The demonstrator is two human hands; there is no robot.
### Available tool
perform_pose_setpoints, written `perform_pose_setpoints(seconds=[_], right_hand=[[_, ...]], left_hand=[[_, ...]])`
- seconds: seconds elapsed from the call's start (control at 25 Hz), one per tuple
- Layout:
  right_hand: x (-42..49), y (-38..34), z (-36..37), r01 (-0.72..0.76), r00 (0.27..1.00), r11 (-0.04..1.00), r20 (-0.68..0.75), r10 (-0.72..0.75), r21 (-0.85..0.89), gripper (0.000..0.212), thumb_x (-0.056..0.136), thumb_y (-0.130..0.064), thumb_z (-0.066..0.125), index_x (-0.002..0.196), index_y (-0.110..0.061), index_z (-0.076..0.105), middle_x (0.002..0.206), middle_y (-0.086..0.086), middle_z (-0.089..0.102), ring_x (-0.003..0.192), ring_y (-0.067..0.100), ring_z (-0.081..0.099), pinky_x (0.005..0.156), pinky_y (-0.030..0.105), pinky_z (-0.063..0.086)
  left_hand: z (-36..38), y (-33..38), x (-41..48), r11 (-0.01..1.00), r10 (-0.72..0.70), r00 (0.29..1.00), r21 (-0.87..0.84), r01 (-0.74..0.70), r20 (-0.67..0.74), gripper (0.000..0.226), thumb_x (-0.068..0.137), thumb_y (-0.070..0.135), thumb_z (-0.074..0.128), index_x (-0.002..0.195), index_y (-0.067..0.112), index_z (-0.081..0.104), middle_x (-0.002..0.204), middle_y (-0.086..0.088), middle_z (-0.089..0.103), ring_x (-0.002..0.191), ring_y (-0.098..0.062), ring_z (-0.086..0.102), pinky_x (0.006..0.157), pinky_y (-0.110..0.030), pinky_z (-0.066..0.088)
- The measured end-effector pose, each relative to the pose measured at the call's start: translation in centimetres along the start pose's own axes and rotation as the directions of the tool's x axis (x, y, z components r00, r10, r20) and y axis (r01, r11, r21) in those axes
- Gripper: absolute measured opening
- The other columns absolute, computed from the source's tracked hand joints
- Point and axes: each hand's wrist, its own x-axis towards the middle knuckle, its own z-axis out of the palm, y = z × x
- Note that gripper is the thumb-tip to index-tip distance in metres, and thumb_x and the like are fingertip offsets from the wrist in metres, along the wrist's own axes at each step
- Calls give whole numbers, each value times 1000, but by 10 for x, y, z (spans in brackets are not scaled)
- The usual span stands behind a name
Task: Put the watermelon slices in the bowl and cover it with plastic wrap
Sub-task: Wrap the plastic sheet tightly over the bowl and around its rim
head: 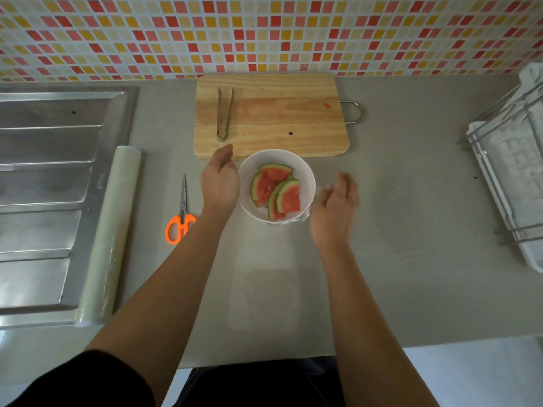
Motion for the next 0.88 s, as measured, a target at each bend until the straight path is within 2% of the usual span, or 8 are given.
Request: perform_pose_setpoints(seconds=[0.08, 0.2, 0.28, 0.36, 0.48, 0.6, 0.72, 0.88], right_hand=[[3, -15, 11, 147, 985, 989, 91, -147, 6, 50, 98, -28, 35, 145, -11, 27, 154, 10, 25, 142, 27, 22, 115, 35, 18], [11, -22, 25, 42, 959, 996, 282, -20, -73, 65, 95, -52, 28, 148, -18, 12, 157, 9, 17, 143, 29, 17, 114, 45, 18], [15, -22, 28, 3, 950, 1000, 311, -10, 21, 69, 93, -56, 29, 147, -15, 15, 151, 12, 27, 137, 31, 29, 108, 42, 28], [22, -24, 27, 31, 943, 995, 328, -62, 97, 66, 92, -57, 29, 144, -17, 25, 143, 12, 38, 131, 30, 38, 102, 38, 33], [33, -25, 21, 19, 909, 993, 412, -67, 119, 56, 89, -64, 27, 134, -32, 38, 119, 7, 55, 117, 26, 50, 87, 29, 35], [35, -24, 16, -23, 892, 997, 452, -10, 69, 54, 84, -72, 25, 124, -40, 42, 98, -1, 53, 103, 26, 56, 78, 30, 39], [30, -28, 16, 13, 899, 1000, 437, -19, 17, 60, 80, -76, 26, 121, -34, 41, 96, 3, 58, 100, 30, 58, 85, 39, 48], [30, -29, 12, -21, 905, 997, 423, 48, -68, 79, 76, -81, 19, 119, -20, 46, 96, 1, 54, 104, 30, 56, 92, 43, 45]], left_hand=[[3, 2, 3, 984, 79, 987, 147, -100, 142, 38, 93, 20, 40, 128, 23, 54, 130, 3, 56, 122, -13, 48, 98, -19, 32], [7, -5, 4, 934, 63, 967, 328, -144, 245, 37, 99, 33, 32, 124, 20, 57, 121, -4, 61, 117, -22, 51, 90, -24, 35], [8, -11, 1, 953, 33, 979, 287, -91, 203, 34, 98, 29, 32, 102, 15, 62, 97, -6, 62, 98, -26, 57, 77, -30, 40], [10, -16, -4, 974, 12, 994, 224, -37, 110, 30, 98, 24, 32, 90, 15, 59, 89, -10, 62, 84, -22, 54, 70, -29, 38], [14, -22, -18, 977, 33, 997, 214, -17, -71, 29, 99, 23, 31, 88, 16, 57, 78, 2, 58, 78, -19, 51, 65, -25, 33], [18, -26, -28, 985, 37, 985, 171, -7, -170, 30, 99, 26, 31, 89, 18, 58, 71, 11, 54, 75, -17, 52, 65, -24, 34], [20, -27, -31, 987, 51, 973, 160, -14, -226, 32, 99, 26, 31, 101, 15, 61, 79, 8, 57, 77, -14, 52, 61, -17, 32], [21, -27, -35, 987, 68, 963, 157, -28, -260, 33, 100, 23, 30, 103, 12, 61, 81, 5, 57, 77, -15, 51, 59, -15, 29]])
